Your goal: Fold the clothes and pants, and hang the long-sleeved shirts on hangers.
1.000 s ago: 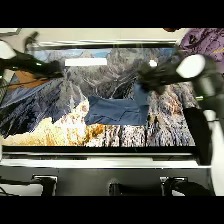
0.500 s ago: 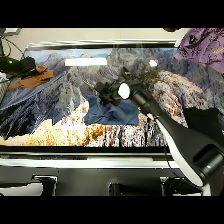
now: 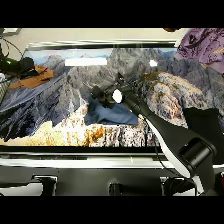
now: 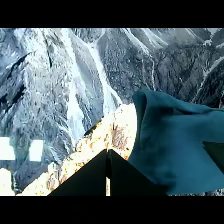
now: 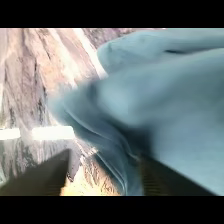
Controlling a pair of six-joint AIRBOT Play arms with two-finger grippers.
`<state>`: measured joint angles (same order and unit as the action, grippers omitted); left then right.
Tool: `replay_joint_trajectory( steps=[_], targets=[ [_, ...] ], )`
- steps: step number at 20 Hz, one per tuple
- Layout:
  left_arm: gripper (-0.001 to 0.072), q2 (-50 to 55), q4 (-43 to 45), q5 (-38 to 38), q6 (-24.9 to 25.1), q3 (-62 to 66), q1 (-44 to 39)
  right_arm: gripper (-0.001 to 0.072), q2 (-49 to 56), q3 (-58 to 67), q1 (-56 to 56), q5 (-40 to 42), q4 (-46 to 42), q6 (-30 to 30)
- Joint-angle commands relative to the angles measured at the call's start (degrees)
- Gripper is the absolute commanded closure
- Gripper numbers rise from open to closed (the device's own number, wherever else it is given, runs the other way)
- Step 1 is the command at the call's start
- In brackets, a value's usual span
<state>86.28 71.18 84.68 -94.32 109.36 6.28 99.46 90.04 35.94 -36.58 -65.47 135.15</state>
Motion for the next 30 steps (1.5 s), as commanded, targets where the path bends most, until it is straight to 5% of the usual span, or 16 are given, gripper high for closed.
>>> replay_joint_trajectory(
  steps=[1, 6, 14, 21, 30],
  targets=[
    [0.069, 0.1, 0.0, -0.1, 0.0, -0.2, 0.0, 0.0155, -0.4, 0.1, -0.1, 1.1, 4.8, -6.9],
    [0.0691, 0.1, 0.0, 0.0, -0.1, -0.1, 0.0, 0.0153, -6.4, 0.1, -7.5, -5.8, 5.2, -12.5],
    [0.069, 0.1, 0.0, 0.0, 0.0, -0.1, 0.0, 0.0151, -12.3, -3.5, -42.2, -38.0, 11.1, -46.2],
    [0.069, 0.1, 0.0, -0.1, 0.0, -0.1, 0.0, 0.0155, -6.7, -22.2, -49.2, -36.0, 28.0, -64.5],
    [0.0689, 0.1, 0.0, -0.1, -0.3, -0.1, 0.0, 0.023, 2.8, -22.9, -40.3, -28.3, 33.3, -67.9]
  ],
)
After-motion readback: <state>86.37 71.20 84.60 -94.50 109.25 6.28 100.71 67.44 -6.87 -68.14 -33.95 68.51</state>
